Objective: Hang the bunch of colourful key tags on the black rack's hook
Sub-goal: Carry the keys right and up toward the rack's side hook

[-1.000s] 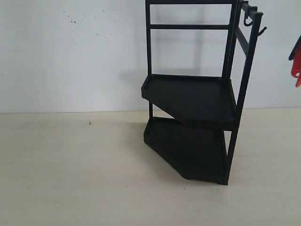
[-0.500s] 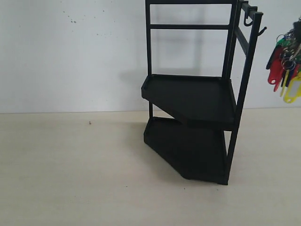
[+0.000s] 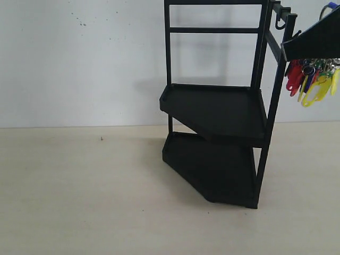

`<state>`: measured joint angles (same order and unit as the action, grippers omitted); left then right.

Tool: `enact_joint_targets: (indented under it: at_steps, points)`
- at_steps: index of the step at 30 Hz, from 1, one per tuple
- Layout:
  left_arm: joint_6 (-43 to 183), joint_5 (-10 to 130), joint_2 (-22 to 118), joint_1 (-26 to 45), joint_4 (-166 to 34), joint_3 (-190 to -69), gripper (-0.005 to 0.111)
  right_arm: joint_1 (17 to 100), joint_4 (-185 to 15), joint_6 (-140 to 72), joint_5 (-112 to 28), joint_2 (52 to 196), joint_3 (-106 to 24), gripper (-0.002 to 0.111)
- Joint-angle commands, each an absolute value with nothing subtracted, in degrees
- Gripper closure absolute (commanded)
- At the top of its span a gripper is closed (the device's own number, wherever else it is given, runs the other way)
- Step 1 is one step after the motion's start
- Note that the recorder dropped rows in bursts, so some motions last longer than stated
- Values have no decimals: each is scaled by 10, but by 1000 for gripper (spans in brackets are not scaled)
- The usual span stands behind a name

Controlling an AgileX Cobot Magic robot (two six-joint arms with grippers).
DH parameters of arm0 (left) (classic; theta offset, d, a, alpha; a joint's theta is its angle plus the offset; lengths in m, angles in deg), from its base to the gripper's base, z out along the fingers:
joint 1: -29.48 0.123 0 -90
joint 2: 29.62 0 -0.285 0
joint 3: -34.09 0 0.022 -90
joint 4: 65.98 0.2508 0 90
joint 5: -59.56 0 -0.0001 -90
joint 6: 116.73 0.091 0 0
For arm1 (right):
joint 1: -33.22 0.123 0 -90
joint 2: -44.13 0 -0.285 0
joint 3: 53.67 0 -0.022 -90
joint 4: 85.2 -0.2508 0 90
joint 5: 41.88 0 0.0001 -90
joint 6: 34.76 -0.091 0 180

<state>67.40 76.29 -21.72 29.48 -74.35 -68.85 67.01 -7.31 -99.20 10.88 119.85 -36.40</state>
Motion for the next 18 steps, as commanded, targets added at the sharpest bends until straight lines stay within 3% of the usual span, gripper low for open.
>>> enact_joint_targets:
  at_steps: [1, 7, 18]
  points:
    - [676, 759, -218, 294, -741, -687, 102, 646, -46, -1020, 101, 1206, -366, 108]
    - [676, 759, -218, 294, -741, -687, 102, 585, -77, -1032, 25, 1206, -365, 108]
    - [676, 759, -218, 294, -741, -687, 102, 581, -76, -1046, -22, 1206, -365, 108]
